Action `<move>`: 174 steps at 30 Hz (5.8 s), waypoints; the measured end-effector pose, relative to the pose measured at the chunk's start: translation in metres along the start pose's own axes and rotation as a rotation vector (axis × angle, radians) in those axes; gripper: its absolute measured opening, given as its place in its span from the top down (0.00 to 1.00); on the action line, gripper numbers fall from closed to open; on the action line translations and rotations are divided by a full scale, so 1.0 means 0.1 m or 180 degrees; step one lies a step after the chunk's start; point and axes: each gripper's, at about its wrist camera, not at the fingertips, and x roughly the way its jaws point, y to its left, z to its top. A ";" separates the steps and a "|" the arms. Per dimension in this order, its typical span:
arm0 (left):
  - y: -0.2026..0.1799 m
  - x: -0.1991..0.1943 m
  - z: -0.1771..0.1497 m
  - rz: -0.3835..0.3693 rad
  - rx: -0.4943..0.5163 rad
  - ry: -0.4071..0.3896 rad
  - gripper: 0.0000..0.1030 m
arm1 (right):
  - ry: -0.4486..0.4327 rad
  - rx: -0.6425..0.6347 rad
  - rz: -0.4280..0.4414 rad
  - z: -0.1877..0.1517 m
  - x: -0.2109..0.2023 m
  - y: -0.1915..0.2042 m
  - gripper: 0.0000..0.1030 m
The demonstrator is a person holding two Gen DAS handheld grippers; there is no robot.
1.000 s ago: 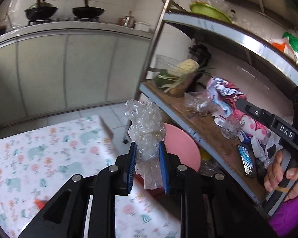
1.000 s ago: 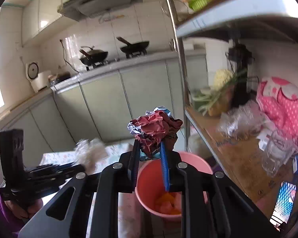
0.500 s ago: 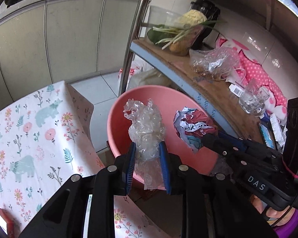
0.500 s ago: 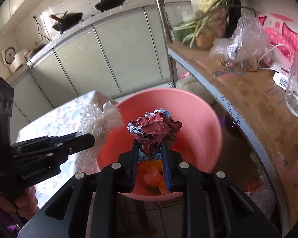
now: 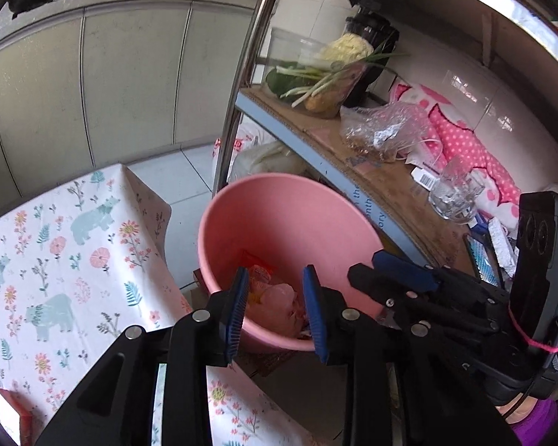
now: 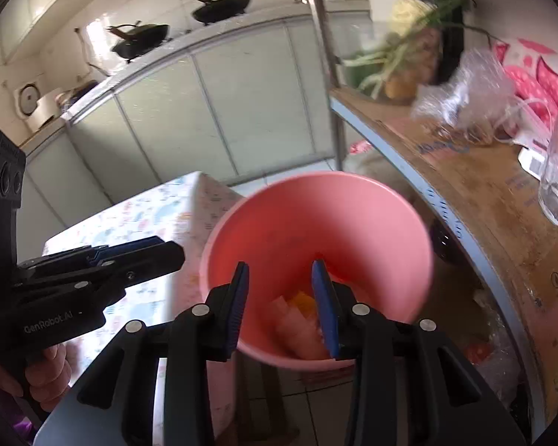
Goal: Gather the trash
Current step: 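Move both open tools back over the medicine box and steel wool, then grasp the red-and-white medicine box with the left tool while the right tool grasps the steel wool, then carry the medicine box and steel wool over the pink bucket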
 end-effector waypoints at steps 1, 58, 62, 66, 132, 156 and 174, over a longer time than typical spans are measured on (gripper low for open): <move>0.00 -0.09 -0.02 0.0013 0.0007 -0.0036 0.71 | -0.0040 -0.0036 0.0051 -0.01 -0.05 0.08 0.65; 1.87 -1.74 -1.63 0.0943 0.0159 0.0432 0.56 | 0.0984 -0.1236 0.1304 -0.98 0.32 2.33 0.74; 1.94 -1.64 -1.57 0.0922 0.0178 0.0542 0.54 | 0.0910 -0.1081 0.1158 -0.91 0.33 2.13 0.74; 1.95 -1.58 -1.56 0.0900 0.0169 0.0533 0.54 | 0.0867 -0.0965 0.1072 -0.84 0.39 2.02 0.74; 1.10 -1.13 -1.07 0.1182 -0.0346 0.0126 0.62 | 0.0523 -0.0701 0.0833 -0.81 0.13 1.51 0.74; 0.12 -0.41 -0.14 0.0283 0.0080 -0.0206 0.62 | -0.0194 -0.0029 -0.0035 -0.17 0.01 0.11 0.74; -0.07 0.62 0.04 0.0108 0.0014 0.0223 0.62 | -0.0042 0.0208 -0.0294 -0.21 0.46 -0.38 0.74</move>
